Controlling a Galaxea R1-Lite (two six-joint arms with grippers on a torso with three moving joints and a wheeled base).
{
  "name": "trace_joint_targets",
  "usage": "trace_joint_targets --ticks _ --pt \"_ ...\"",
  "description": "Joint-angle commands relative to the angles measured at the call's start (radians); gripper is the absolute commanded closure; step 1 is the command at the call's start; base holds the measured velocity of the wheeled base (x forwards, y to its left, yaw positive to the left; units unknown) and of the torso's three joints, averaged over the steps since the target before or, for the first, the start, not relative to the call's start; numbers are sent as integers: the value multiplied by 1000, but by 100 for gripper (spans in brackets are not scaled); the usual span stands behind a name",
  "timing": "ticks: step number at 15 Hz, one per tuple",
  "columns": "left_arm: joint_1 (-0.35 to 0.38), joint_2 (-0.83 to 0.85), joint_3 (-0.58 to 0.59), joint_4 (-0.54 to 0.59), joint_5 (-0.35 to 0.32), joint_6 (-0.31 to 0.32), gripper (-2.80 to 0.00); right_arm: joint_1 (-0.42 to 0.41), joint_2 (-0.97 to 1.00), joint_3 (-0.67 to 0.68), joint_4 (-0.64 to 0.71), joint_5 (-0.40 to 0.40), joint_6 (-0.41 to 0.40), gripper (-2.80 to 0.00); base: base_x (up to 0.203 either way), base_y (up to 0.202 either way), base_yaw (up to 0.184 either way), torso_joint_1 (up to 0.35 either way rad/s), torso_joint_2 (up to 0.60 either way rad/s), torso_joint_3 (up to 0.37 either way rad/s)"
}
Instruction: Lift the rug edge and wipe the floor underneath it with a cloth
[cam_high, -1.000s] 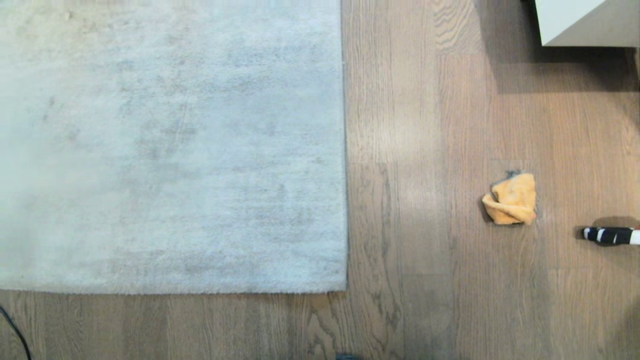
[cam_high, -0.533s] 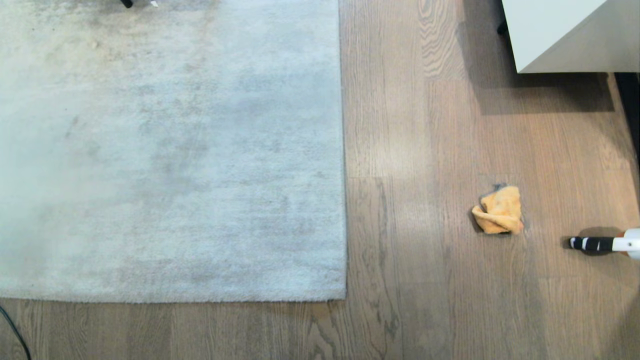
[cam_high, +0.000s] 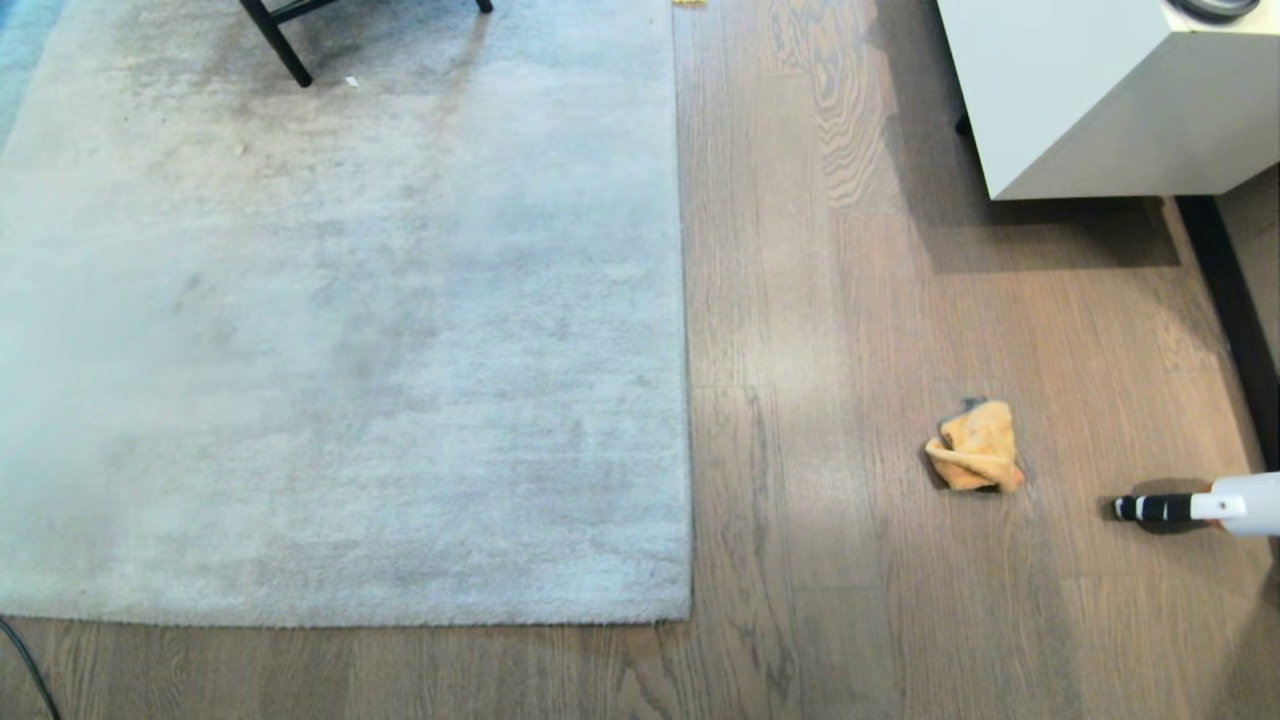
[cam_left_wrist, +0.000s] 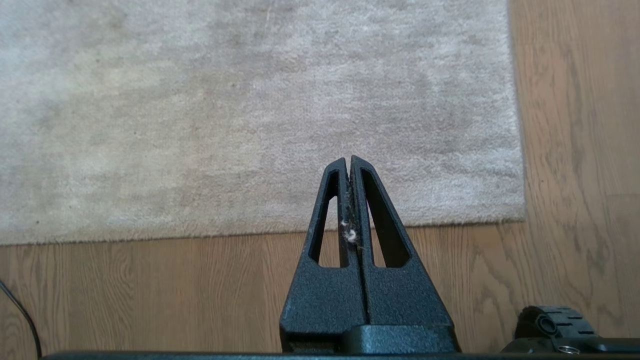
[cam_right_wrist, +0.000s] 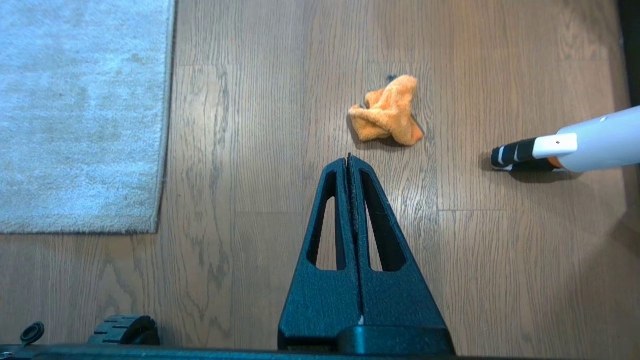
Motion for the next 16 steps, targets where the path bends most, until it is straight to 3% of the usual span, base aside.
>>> trace_joint_targets --ticks 1,16 --pt "0 0 0 -1 0 0 0 0 2 0 -1 0 0 0 0 0 0 8 1 200" --pt "0 0 -1 1 0 2 0 0 2 0 -1 2 0 0 0 0 0 3 2 202"
